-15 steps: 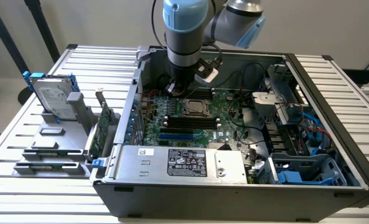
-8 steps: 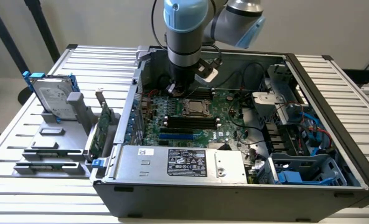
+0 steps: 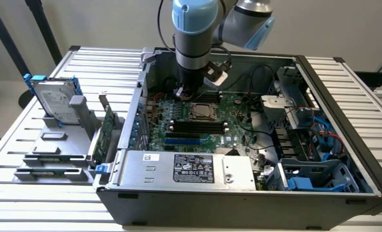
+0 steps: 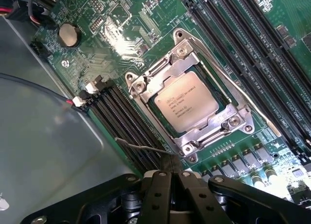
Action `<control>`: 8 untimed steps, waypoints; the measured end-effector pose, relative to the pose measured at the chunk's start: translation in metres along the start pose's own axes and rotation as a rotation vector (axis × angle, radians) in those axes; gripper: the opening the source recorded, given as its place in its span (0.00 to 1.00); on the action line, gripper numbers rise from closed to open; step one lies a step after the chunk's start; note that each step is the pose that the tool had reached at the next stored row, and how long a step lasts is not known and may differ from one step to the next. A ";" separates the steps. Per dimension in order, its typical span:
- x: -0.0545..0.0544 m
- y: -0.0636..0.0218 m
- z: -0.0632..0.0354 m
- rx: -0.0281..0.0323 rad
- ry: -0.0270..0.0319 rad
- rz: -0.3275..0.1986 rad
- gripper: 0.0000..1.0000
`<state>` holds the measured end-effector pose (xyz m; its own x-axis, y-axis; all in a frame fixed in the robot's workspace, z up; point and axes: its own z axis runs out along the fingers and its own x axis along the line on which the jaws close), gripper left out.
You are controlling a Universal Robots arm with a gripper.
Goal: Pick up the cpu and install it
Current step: 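Install the first cpu locking lever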
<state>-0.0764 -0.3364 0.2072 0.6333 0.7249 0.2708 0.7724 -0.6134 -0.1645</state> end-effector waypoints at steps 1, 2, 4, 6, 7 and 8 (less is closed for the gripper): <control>0.000 0.0002 0.0006 0.0000 0.0000 0.000 0.11; 0.000 0.0003 0.0013 0.0000 0.0000 0.000 0.11; 0.001 0.0003 0.0025 0.0000 -0.0001 0.000 0.11; 0.001 0.0001 0.0038 0.0000 0.0000 0.000 0.11; 0.002 0.0001 0.0042 0.0001 0.0001 0.000 0.11; 0.002 0.0001 0.0047 0.0001 0.0001 0.000 0.11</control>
<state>-0.0749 -0.3336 0.2033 0.6332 0.7250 0.2709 0.7726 -0.6132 -0.1645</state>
